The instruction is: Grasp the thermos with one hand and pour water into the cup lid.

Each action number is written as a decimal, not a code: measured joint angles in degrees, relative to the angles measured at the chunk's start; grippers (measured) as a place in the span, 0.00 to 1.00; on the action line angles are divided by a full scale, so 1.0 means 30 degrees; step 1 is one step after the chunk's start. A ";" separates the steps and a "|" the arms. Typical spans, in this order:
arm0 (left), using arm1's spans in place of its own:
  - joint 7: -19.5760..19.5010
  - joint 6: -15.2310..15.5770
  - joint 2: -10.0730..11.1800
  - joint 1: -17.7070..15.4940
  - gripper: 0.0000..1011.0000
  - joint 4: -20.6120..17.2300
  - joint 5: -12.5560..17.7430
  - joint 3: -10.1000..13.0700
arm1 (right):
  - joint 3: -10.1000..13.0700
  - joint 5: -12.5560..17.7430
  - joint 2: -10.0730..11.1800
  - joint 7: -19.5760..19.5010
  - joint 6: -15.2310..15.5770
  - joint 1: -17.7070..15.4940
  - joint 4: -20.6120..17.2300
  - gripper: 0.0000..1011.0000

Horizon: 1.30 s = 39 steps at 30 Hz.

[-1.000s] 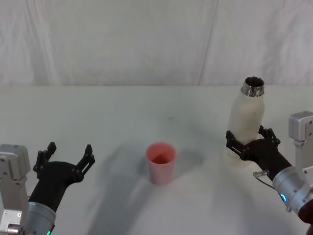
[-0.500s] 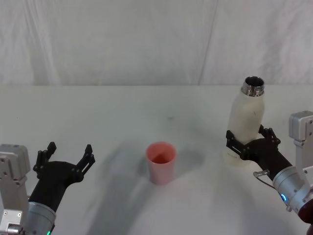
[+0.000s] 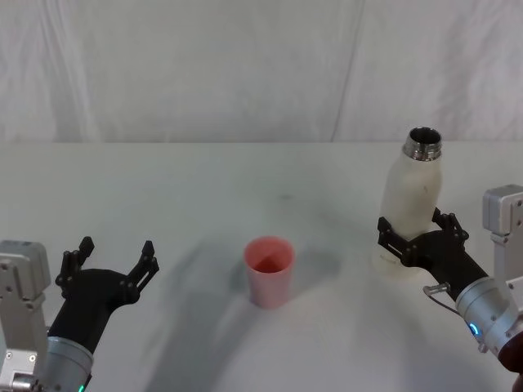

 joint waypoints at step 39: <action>0.0000 0.0001 0.0000 -0.0001 0.99 0.0000 0.0001 0.0000 | 0.0485 0.0320 0.0297 0.0133 -0.0144 -0.0796 -0.0607 0.99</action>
